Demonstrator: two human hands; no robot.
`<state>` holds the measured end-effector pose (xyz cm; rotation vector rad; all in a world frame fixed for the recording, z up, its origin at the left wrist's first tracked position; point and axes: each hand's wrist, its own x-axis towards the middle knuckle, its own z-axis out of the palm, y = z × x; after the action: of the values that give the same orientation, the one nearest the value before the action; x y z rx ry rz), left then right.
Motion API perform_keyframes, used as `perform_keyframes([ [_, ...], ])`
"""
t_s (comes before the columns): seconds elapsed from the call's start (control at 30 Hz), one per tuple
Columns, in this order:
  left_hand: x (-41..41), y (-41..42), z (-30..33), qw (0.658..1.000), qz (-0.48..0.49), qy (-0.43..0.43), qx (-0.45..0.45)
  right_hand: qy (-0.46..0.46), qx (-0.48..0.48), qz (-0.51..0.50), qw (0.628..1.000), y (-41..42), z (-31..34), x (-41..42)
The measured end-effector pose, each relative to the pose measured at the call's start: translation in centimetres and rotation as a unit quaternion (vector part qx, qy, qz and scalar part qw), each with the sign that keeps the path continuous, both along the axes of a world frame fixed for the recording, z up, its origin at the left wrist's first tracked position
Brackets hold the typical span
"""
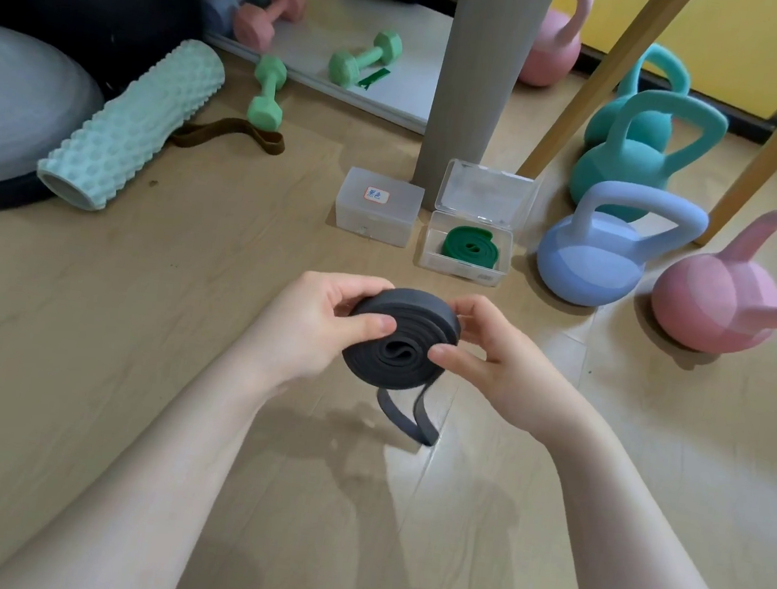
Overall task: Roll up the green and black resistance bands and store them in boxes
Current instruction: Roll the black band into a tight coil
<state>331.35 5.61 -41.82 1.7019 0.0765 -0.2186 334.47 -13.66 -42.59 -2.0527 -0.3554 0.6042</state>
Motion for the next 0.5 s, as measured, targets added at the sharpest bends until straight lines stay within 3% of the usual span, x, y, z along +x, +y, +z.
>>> perform_keyframes([
  [0.17, 0.2, 1.0, 0.1, 0.997, 0.065, -0.008, -0.036, -0.053, 0.058, -0.070, 0.995, -0.1, 0.7, 0.1],
  [0.5, 0.2, -0.3, 0.2, 0.972, 0.137, 0.015, -0.190, -0.033, 0.175, -0.185, 0.966, 0.3, 1.8, -0.7],
])
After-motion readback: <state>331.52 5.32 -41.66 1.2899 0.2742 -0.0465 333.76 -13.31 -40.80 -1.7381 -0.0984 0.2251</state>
